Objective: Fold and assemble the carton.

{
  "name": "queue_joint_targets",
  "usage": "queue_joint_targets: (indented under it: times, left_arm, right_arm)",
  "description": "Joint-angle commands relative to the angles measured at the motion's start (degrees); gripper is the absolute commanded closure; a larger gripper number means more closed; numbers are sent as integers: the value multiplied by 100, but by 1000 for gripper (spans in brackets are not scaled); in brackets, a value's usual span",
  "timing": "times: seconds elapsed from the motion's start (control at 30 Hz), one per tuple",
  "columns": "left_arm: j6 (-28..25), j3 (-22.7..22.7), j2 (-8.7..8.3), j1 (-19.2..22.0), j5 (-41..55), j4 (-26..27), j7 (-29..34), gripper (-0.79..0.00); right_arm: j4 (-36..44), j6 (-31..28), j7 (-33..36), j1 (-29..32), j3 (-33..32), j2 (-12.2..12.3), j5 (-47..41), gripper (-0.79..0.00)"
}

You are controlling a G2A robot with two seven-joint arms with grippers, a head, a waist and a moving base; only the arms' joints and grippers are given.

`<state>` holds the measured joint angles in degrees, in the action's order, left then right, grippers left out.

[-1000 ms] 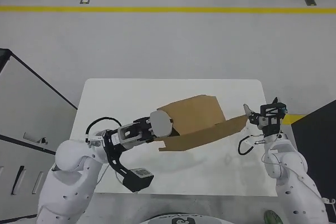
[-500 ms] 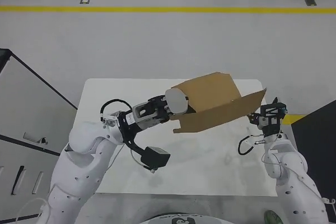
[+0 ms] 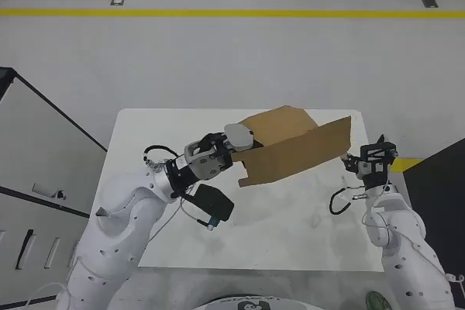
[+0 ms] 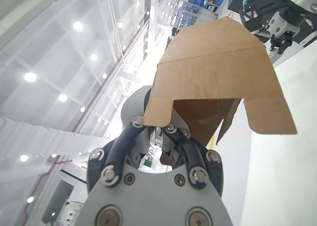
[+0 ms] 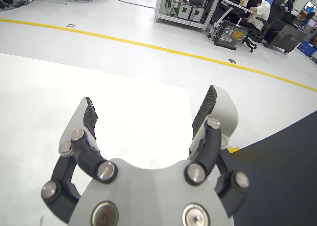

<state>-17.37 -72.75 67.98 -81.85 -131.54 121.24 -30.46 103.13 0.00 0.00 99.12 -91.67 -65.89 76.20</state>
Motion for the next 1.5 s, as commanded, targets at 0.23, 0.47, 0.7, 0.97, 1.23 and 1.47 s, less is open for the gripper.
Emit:
queue_joint_targets:
  times: [0.23,0.47,0.7,0.97,1.23,1.47]
  left_arm:
    - [-186,37,-2,-137,331,134,517,0]
    - [-186,37,-2,-137,331,134,517,0]
    - [996,93,-75,166,-1576,49,-15,0]
    - [2188,124,-172,292,-3122,-298,-763,0]
    - [2403,112,-173,286,-3019,-360,-796,0]
    - [3121,-10,-221,238,-3341,-487,-1235,0]
  right_arm:
    - [0,0,0,0,0,0,0,-785]
    - [0,0,0,0,0,0,0,-785]
    - [0,0,0,0,0,0,0,-785]
    - [0,0,0,0,0,0,0,-785]
    - [0,0,0,0,0,0,0,-785]
    - [0,0,0,0,0,0,0,-785]
